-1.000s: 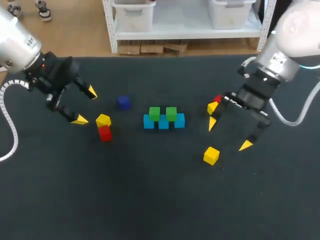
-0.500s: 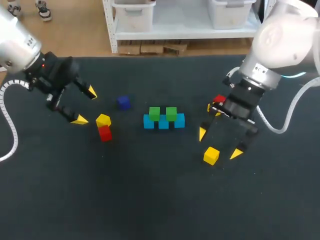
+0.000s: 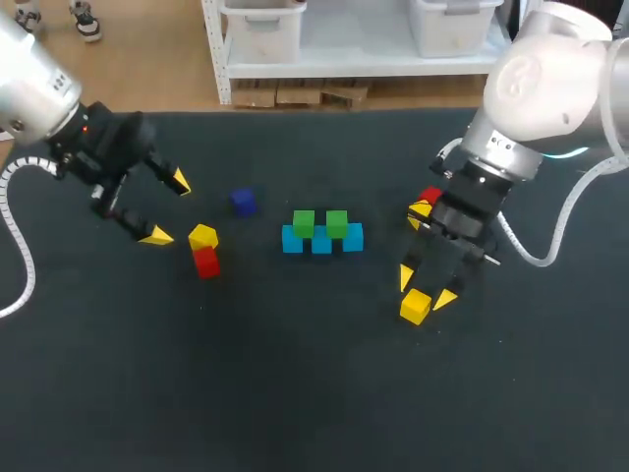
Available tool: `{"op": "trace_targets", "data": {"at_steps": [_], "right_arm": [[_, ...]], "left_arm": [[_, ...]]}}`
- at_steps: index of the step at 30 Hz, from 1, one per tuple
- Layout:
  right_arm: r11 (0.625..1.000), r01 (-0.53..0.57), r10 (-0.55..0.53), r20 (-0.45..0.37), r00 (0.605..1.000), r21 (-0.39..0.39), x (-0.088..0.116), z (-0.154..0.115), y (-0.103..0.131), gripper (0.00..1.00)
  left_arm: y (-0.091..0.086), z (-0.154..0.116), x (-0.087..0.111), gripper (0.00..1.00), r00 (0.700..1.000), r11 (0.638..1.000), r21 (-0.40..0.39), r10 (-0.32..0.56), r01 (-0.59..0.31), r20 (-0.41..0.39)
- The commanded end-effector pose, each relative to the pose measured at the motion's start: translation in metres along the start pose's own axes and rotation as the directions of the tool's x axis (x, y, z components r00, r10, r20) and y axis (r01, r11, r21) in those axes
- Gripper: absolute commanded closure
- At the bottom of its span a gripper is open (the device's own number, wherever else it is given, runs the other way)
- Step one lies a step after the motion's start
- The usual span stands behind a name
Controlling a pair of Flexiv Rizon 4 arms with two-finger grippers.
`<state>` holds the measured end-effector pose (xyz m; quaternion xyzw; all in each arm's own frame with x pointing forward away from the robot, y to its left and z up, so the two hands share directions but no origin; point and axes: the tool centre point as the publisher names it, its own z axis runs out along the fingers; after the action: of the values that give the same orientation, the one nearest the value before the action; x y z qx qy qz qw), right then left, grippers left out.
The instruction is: Place the blue cubes, place green cubes on the blue cubes, place the yellow cubes on the green cubes, then place the red cubes on the yellow cubes, and place purple cube on the red cubes.
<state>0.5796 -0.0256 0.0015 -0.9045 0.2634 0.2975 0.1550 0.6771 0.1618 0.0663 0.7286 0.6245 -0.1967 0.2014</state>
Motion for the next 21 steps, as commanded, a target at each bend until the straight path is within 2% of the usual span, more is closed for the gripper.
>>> {"op": "trace_targets", "data": {"at_steps": [1,5,10,12,14,17,21], "right_arm": [[1.000,0.001,-0.001,0.006,1.000,-0.009,-0.002,0.001,-0.002,0.51],[1.000,0.004,-0.004,0.009,1.000,-0.021,-0.004,0.003,-0.002,0.52],[0.999,0.003,-0.003,0.007,1.000,-0.035,-0.004,0.006,-0.001,0.62],[0.999,0.000,0.000,0.003,1.000,-0.041,-0.003,0.007,0.000,0.75],[0.999,-0.011,0.011,-0.003,1.000,-0.044,-0.002,0.007,0.000,0.98],[0.999,-0.033,0.033,-0.011,0.999,-0.043,-0.001,0.006,0.000,1.00],[0.996,-0.090,0.090,-0.044,0.995,-0.003,-0.007,-0.007,-0.003,1.00]], "left_arm": [[-0.001,0.000,0.001,0.00,1.000,1.000,-0.003,0.004,-0.004,0.004],[-0.001,0.000,0.001,0.00,1.000,1.000,-0.003,0.004,-0.004,0.004],[-0.001,0.000,0.001,0.00,1.000,1.000,-0.003,0.004,-0.004,0.004],[-0.001,0.000,0.001,0.00,1.000,1.000,-0.003,0.004,-0.004,0.004],[-0.001,0.000,0.001,0.00,1.000,1.000,-0.003,0.004,-0.004,0.004],[-0.001,0.000,0.001,0.00,1.000,1.000,-0.003,0.004,-0.004,0.004],[-0.001,0.000,0.001,0.00,1.000,1.000,-0.003,0.004,-0.004,0.004]]}}
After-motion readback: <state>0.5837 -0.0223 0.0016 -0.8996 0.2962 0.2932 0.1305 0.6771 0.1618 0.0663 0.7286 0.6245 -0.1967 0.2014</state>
